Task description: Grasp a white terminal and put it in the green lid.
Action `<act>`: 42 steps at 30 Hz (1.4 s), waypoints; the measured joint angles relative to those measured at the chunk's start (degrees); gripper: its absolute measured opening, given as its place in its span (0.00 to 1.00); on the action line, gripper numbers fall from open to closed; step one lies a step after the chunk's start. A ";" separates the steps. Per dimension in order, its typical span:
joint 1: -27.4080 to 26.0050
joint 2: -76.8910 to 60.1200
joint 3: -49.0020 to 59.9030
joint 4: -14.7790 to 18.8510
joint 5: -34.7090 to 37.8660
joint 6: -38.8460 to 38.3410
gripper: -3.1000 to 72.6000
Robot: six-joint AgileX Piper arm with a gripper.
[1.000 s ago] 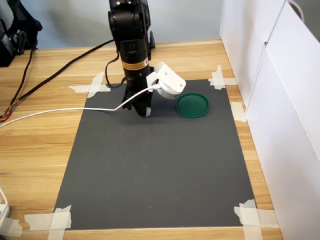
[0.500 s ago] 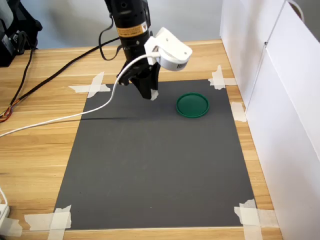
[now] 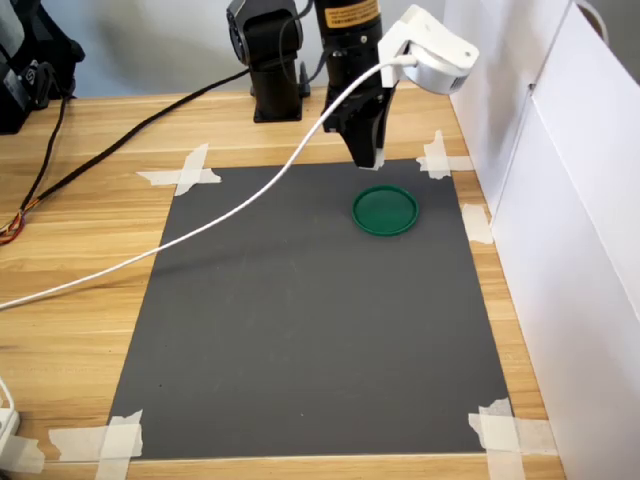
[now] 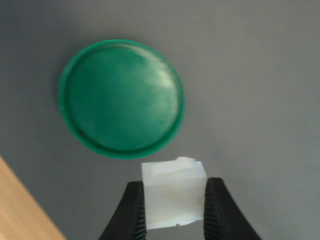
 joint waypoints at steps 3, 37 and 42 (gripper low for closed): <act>1.82 1.81 1.69 -1.54 -0.23 2.42 0.39; 2.39 9.58 7.67 0.39 -12.86 2.34 0.57; 2.39 9.38 7.67 1.05 -12.86 2.40 0.72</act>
